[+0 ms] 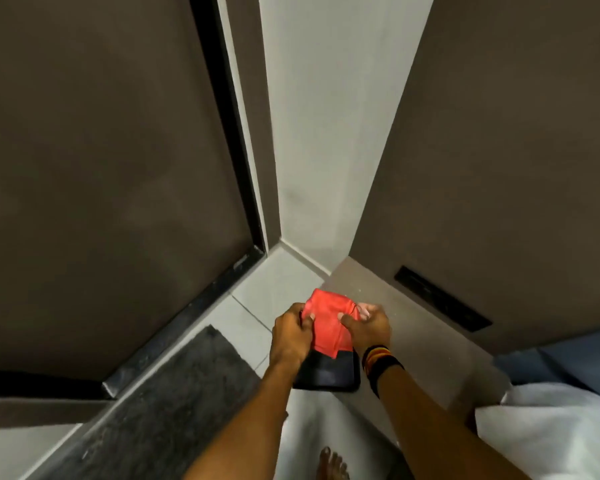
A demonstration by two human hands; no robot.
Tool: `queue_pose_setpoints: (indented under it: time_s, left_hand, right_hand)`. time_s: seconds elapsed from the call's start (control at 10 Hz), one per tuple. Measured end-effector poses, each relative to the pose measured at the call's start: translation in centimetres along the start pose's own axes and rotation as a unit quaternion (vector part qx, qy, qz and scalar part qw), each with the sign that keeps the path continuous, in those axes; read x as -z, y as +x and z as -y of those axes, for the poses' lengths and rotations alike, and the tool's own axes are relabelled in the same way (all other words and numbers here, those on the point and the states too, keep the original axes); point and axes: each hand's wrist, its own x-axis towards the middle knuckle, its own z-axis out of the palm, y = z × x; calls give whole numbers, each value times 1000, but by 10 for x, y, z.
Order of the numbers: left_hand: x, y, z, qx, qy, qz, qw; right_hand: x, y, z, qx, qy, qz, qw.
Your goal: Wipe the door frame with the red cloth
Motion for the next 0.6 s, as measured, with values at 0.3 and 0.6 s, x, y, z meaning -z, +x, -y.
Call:
queue_pose_setpoints:
  time_s: [0.3, 0.6]
  left_hand:
    - [-96, 40, 110, 125, -2, 97, 987]
    - [-93, 40, 131, 10, 186, 95, 978]
  right_hand:
    - [-50, 88, -137, -70, -100, -5, 993]
    - [-56, 83, -163, 12, -215, 88, 972]
